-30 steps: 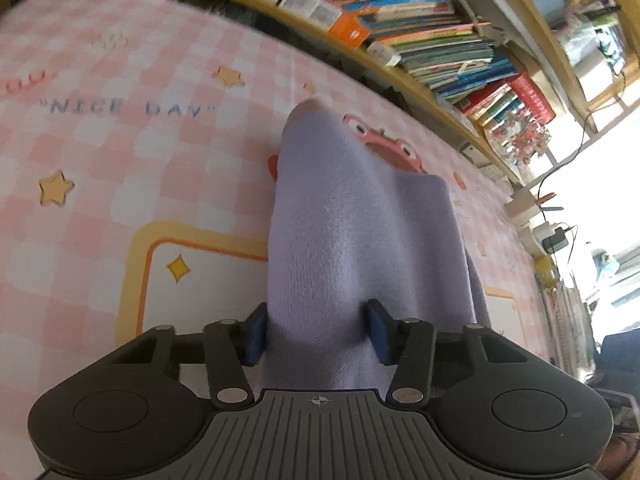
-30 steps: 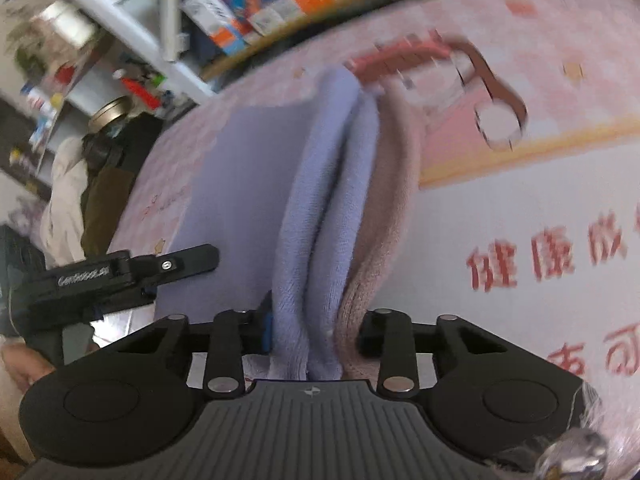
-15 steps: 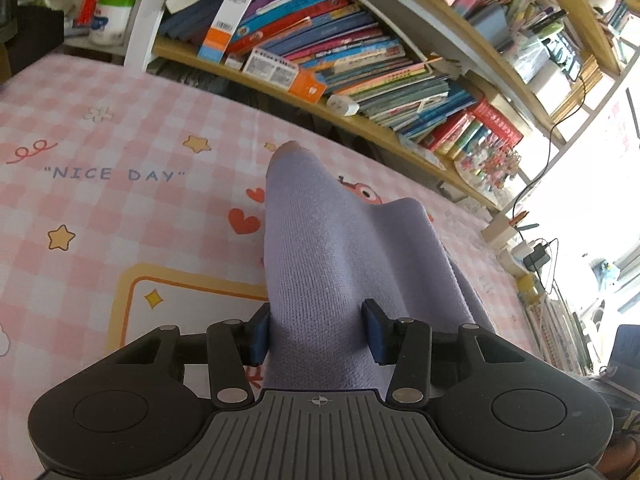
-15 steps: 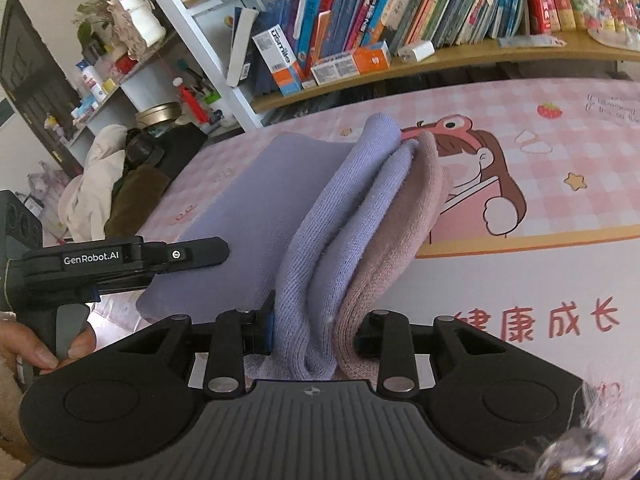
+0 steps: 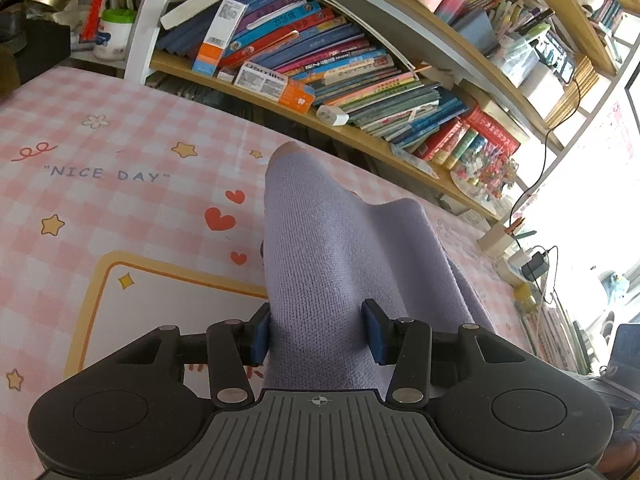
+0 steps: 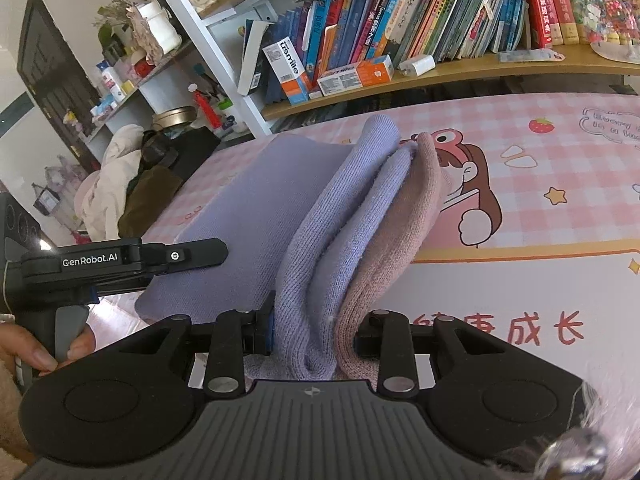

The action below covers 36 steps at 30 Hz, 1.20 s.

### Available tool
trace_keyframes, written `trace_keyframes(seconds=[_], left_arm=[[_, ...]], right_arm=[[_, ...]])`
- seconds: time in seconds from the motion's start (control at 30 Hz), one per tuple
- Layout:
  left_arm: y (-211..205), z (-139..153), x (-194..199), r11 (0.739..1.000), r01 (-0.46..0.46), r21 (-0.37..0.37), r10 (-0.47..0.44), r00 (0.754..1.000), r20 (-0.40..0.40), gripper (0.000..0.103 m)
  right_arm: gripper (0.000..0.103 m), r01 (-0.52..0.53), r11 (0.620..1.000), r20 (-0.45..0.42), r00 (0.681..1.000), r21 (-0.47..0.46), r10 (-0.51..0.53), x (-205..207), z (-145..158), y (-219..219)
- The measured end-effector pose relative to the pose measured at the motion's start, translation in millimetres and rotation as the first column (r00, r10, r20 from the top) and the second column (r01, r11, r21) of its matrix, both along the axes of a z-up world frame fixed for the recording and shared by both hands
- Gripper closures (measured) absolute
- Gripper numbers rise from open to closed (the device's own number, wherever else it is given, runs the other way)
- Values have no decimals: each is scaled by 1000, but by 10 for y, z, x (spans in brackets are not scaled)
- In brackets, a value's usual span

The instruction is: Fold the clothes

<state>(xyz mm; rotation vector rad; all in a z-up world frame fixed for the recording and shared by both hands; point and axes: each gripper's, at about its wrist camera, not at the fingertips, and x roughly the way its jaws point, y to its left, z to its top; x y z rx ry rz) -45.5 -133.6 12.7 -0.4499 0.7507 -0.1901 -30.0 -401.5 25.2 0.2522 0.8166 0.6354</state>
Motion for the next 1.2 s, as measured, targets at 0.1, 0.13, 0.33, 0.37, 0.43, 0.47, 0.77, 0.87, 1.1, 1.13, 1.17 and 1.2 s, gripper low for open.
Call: trace_keyframes(seconds=[0.1, 0.13, 0.33, 0.37, 0.43, 0.47, 0.77, 0.87, 1.1, 1.13, 1.17, 1.2], left_arm=[[-61, 21, -56, 1000, -16, 10, 16, 1000, 3, 58], [-74, 24, -81, 1000, -22, 13, 22, 1000, 4, 58], [-81, 30, -154, 999, -50, 9, 50, 999, 7, 58], [-79, 33, -147, 999, -48, 10, 48, 999, 9, 58], [-68, 36, -133, 999, -44, 12, 44, 999, 12, 58], [-53, 35, -124, 999, -41, 12, 41, 999, 13, 58], [169, 63, 34, 1000, 5, 11, -5, 1000, 27, 58], [284, 62, 84, 1000, 16, 9, -16, 1000, 23, 58], [571, 69, 207, 999, 38, 3, -38, 999, 22, 58], [613, 70, 226, 999, 40, 3, -40, 999, 23, 58], [654, 73, 245, 999, 43, 3, -43, 999, 24, 58], [694, 76, 265, 999, 46, 2, -46, 999, 25, 58]], right_arm=[[74, -16, 1000, -1, 1000, 9, 16, -12, -13, -59], [74, -22, 1000, -2, 1000, 12, 22, -14, -15, -68], [74, -50, 999, 6, 999, 13, 50, -35, -5, -78], [74, -50, 999, 9, 999, 13, 50, -34, 2, -74], [74, -46, 999, 11, 999, 11, 45, -28, 4, -58], [74, -43, 999, 11, 999, 11, 43, -24, 6, -45], [74, 6, 1000, 24, 1000, 12, -6, 14, 48, 163], [74, 17, 1000, 21, 1000, 12, -18, 42, 54, 274], [74, 38, 999, 20, 999, 10, -39, 114, 68, 566], [74, 41, 999, 22, 999, 9, -41, 123, 70, 604], [74, 43, 999, 23, 999, 8, -43, 131, 72, 642], [74, 46, 999, 25, 999, 8, -46, 142, 75, 684]])
